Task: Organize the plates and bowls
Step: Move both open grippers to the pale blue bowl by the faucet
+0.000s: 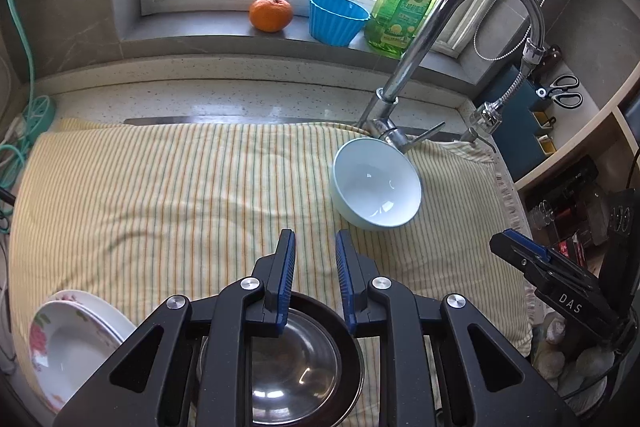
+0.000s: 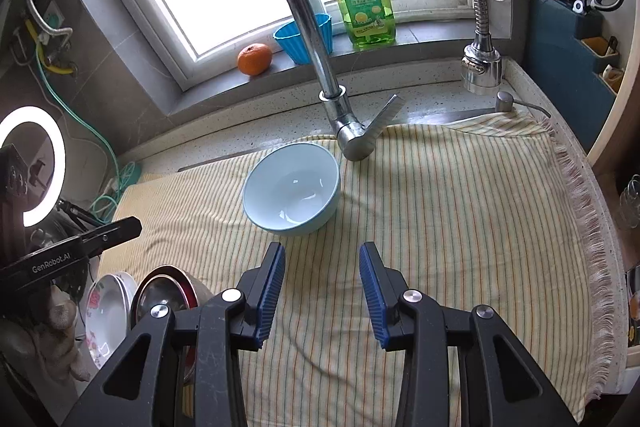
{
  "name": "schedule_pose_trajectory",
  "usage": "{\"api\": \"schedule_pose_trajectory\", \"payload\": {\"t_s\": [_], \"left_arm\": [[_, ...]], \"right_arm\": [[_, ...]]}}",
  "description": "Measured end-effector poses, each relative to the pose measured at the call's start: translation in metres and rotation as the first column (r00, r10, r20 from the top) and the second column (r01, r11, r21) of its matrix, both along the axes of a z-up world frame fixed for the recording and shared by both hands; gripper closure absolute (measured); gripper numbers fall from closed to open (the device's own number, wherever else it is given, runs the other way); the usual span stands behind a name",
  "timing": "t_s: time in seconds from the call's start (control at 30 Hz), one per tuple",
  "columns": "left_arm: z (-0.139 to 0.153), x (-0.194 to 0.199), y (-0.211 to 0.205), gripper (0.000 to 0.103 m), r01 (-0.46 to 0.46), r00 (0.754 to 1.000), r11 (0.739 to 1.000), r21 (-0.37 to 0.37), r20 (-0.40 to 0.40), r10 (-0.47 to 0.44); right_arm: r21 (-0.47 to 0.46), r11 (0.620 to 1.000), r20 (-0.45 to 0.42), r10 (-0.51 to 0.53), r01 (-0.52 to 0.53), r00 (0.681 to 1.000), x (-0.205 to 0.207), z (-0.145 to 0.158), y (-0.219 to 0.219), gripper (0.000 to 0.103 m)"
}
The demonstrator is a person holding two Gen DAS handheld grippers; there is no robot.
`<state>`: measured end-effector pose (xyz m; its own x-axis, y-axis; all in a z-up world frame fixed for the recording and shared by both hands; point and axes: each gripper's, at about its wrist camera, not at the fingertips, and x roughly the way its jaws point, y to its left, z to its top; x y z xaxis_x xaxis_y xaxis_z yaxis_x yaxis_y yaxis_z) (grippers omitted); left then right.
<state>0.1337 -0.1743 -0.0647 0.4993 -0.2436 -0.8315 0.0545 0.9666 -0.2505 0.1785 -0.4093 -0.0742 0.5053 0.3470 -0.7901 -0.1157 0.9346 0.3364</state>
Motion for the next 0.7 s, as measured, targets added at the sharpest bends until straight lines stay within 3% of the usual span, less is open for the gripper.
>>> {"api": "schedule_pose_trajectory", "payload": {"t_s": [0.7], "left_arm": [[-0.041,0.056,-0.038,0.084,-0.032,0.996,0.999,0.031,-0.080,0.034]], "right_arm": [[0.013,0.999,-0.020,0.051,-0.050,0.999,0.072,-0.040,0.003,0.076]]}}
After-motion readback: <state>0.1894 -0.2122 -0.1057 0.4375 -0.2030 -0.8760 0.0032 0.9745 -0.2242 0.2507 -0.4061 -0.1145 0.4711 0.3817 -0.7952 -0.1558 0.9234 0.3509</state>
